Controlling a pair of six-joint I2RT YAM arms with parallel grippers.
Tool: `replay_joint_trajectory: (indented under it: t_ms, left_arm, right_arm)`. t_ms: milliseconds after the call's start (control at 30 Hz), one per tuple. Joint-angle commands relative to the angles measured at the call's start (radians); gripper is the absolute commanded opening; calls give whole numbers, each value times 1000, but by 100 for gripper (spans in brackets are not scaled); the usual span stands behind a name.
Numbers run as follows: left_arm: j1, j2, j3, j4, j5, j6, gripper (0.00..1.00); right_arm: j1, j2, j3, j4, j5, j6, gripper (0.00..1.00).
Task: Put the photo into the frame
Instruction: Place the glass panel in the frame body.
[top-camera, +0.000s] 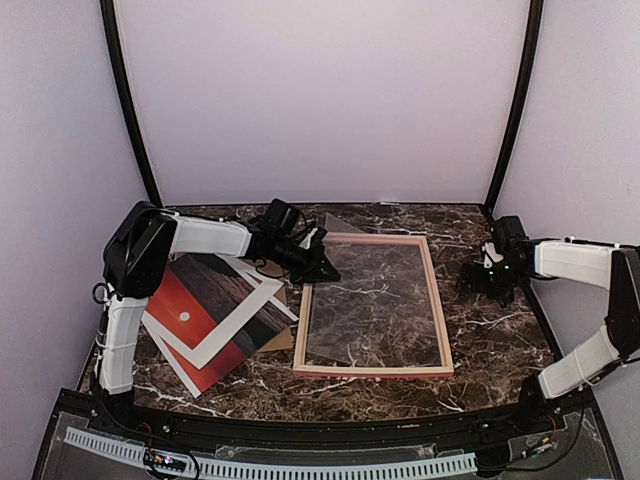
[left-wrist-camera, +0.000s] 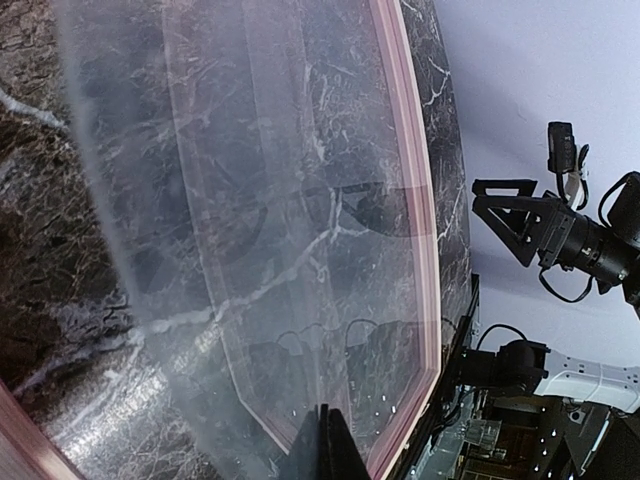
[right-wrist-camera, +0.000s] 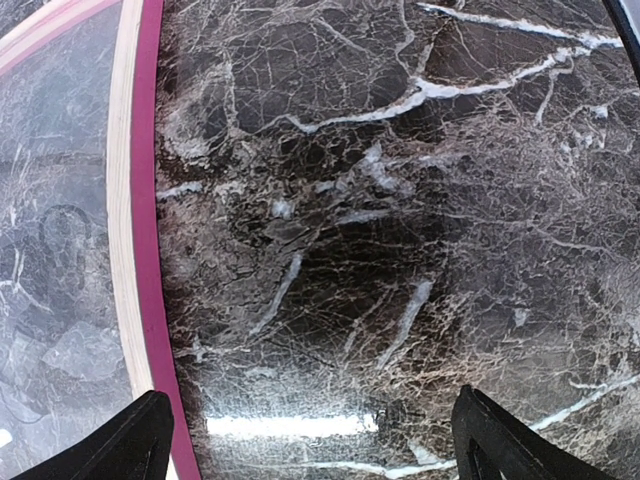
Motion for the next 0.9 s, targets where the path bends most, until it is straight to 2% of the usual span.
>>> replay_joint_trajectory:
  t_ms: [0, 867]
  left_arm:
    - [2, 0, 47, -30, 2, 21, 0]
    - [1, 4, 71, -73, -7, 41, 0]
  right_arm:
    - [-1, 10, -9, 23, -7, -2, 99]
    - [-1, 11, -17, 29, -11, -7, 99]
